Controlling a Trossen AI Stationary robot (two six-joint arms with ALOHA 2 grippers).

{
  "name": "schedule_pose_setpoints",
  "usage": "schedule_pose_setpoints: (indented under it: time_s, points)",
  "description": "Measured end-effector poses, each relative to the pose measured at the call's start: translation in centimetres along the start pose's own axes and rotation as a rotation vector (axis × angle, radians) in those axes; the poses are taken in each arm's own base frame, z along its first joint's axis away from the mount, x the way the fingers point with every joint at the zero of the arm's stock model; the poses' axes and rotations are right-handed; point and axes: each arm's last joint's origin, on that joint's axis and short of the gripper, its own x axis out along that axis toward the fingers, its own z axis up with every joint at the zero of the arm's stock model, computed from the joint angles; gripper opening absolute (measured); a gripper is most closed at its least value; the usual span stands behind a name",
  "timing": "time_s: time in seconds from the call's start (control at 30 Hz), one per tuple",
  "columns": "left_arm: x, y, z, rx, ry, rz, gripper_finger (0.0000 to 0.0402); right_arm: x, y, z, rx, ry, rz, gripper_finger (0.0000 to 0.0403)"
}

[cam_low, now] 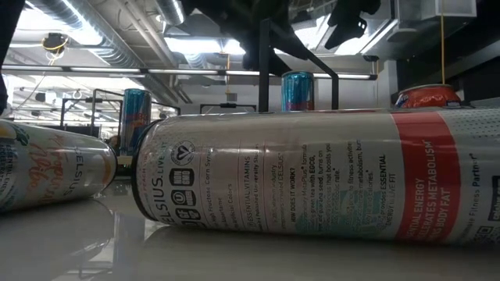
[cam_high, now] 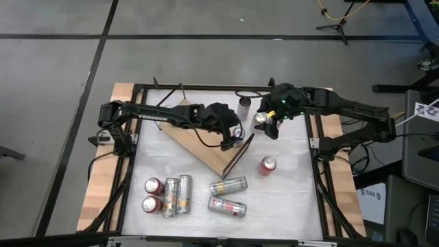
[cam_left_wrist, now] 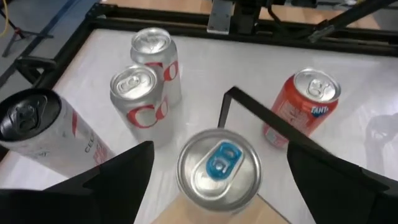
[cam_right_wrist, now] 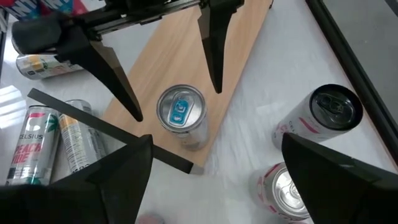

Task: Place canned beverage on shelf
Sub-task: Put the blue soda can aligned with the blue soda can on the shelf

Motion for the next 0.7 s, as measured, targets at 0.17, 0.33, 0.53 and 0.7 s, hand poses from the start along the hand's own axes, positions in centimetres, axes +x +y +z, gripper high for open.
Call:
schedule_pose_setpoints:
  time_s: [0.17,0.33,0.53,0.7]
  points:
    - [0.3,0.0,-0.8,0.001,0.024,0.007,0.0362,0.0,0.0,0.0,0.0,0.0,0.0,0.0349]
    - [0.6,0.1,-1.6,0.001,0.031,0.007,0.0362,0.0,0.0,0.0,0.0,0.001,0.0,0.0349]
    - [0.8,0.1,-2.1,0.005,0.042,0.017,0.0362,0.0,0.0,0.0,0.0,0.001,0.0,0.0349]
    - [2.0,0.2,-2.9,0.017,0.064,0.041,0.0362,0.0,0.0,0.0,0.0,0.001,0.0,0.0349]
